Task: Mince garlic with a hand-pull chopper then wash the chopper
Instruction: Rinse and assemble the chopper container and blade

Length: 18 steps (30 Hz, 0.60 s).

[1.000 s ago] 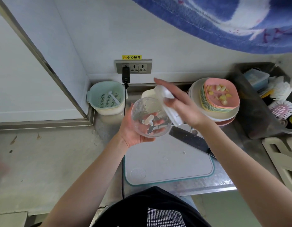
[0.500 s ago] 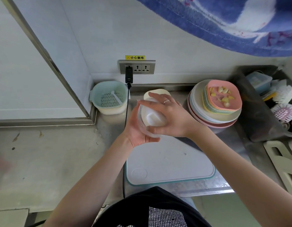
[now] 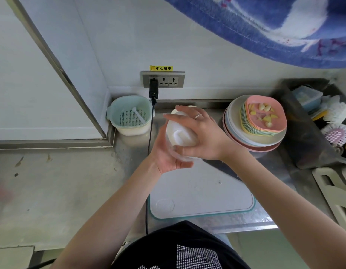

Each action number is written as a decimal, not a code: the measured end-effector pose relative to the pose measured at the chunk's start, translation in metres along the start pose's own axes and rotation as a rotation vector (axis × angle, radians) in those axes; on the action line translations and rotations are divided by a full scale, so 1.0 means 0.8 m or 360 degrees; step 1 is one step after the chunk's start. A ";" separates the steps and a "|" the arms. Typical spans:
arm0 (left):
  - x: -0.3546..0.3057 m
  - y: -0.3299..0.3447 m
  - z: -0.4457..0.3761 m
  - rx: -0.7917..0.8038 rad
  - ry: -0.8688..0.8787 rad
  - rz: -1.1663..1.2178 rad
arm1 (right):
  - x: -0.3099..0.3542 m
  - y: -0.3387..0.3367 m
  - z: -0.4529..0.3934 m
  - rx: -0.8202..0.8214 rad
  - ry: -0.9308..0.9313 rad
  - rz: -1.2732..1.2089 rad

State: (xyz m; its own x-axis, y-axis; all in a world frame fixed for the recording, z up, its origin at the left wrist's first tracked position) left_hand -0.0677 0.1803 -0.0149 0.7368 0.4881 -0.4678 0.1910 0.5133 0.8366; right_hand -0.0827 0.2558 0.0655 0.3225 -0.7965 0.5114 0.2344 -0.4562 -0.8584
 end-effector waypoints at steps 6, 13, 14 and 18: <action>0.008 -0.004 0.001 -0.0112 -0.0148 0.0157 | 0.009 -0.005 0.004 0.0144 -0.0032 0.0174; 0.017 -0.003 0.007 0.0082 -0.0583 0.0065 | 0.015 0.001 0.010 0.0409 -0.0128 0.0284; 0.021 0.000 0.010 0.0209 -0.0681 0.0170 | 0.015 0.000 0.011 0.0441 -0.0127 0.0267; 0.034 -0.013 0.008 0.0261 -0.0715 0.0118 | 0.019 0.001 0.019 0.0536 -0.0289 0.0383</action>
State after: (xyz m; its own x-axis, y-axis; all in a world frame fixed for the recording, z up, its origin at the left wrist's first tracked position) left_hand -0.0453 0.1837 -0.0348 0.9525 0.1477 -0.2662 0.2005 0.3533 0.9138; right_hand -0.0636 0.2489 0.0733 0.5531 -0.7679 0.3231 0.4088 -0.0878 -0.9084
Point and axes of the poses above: each hand's wrist, its own z-axis away from the middle knuckle, its own y-axis out of the palm, x = y × z, the point moved 5 cm from there along -z, towards the middle knuckle, and after that the axes turned 6 degrees about y, right-handed, at the moved point
